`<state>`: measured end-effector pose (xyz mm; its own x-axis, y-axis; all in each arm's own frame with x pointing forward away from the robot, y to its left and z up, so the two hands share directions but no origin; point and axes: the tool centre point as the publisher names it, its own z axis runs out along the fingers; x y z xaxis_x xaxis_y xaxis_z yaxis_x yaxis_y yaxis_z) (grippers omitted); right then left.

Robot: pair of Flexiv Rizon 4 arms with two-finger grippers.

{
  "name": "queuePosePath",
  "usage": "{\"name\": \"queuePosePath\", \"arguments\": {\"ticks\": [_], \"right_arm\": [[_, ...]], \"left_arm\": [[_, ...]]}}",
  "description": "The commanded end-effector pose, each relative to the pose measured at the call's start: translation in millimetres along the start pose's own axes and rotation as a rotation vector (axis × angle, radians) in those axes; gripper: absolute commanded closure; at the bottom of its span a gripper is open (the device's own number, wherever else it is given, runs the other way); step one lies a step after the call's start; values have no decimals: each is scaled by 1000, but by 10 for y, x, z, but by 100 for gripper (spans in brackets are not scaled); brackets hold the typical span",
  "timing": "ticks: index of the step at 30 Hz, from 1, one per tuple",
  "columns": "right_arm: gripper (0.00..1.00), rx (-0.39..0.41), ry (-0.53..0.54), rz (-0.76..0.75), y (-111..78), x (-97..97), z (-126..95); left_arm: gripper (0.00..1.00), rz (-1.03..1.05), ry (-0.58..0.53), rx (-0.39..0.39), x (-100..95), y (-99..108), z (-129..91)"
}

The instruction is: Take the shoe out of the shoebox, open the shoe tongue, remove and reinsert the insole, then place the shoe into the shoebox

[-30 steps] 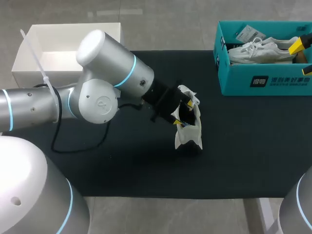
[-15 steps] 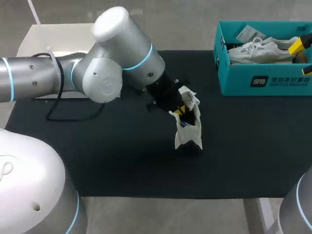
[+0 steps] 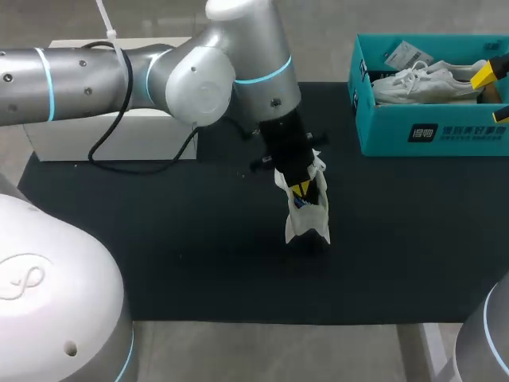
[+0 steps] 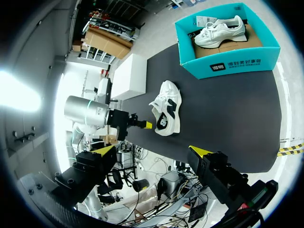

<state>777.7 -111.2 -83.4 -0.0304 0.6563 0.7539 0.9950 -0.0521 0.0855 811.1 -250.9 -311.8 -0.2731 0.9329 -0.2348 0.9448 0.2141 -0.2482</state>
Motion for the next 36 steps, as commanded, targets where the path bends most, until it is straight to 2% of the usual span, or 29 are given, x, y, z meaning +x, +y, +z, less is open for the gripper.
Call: {"name": "queuePosePath", "arguments": {"ticks": [1, 8, 13, 24, 26, 30, 36], "right_arm": [[0, 2, -2, 1, 9, -3, 4], [0, 2, -2, 1, 9, -3, 4], [0, 2, -2, 1, 9, -3, 4], [0, 2, -2, 1, 9, -3, 4], [0, 2, -2, 1, 9, -3, 4], [0, 2, -2, 1, 9, -3, 4], [0, 2, -2, 1, 9, -3, 4]], "left_arm": [[100, 27, 110, 55, -82, 128, 150], [100, 90, 171, 11, -55, 253, 421], [100, 81, 189, 15, -16, 292, 477], [100, 61, 164, 76, 18, 142, 678], [100, 65, 158, 73, 8, 149, 664], [100, 49, 119, 43, -38, 235, 496], [100, 38, 141, -12, 28, 377, 328]]}}
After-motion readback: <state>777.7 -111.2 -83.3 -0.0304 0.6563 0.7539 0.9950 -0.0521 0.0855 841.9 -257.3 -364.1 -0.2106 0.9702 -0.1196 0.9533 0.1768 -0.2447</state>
